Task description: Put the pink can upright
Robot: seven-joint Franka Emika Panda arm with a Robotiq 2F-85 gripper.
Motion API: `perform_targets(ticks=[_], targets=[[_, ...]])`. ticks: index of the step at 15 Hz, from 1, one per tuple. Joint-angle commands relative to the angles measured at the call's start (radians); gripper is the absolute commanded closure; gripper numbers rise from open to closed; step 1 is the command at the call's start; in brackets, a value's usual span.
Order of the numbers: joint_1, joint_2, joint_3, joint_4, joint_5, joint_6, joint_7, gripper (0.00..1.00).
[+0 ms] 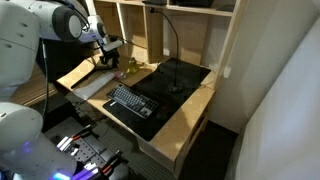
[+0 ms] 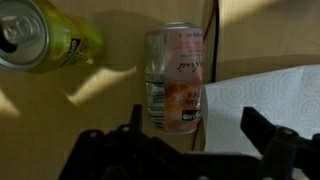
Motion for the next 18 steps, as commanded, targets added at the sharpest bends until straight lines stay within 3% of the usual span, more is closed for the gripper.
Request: perform_targets(ticks=[1,8,12,18], targets=[[0.008,0.001,-0.01,0.006,0.008,-0.006,-0.003,0.0],[0.064,0.007,-0.049,0.071,-0.077,-0.226,-0.026,0.0],[0.004,0.012,0.003,0.021,-0.017,0.016,-0.048,0.0],[-0.042,0.02,0.025,-0.073,0.013,0.327,-0.088,0.0]])
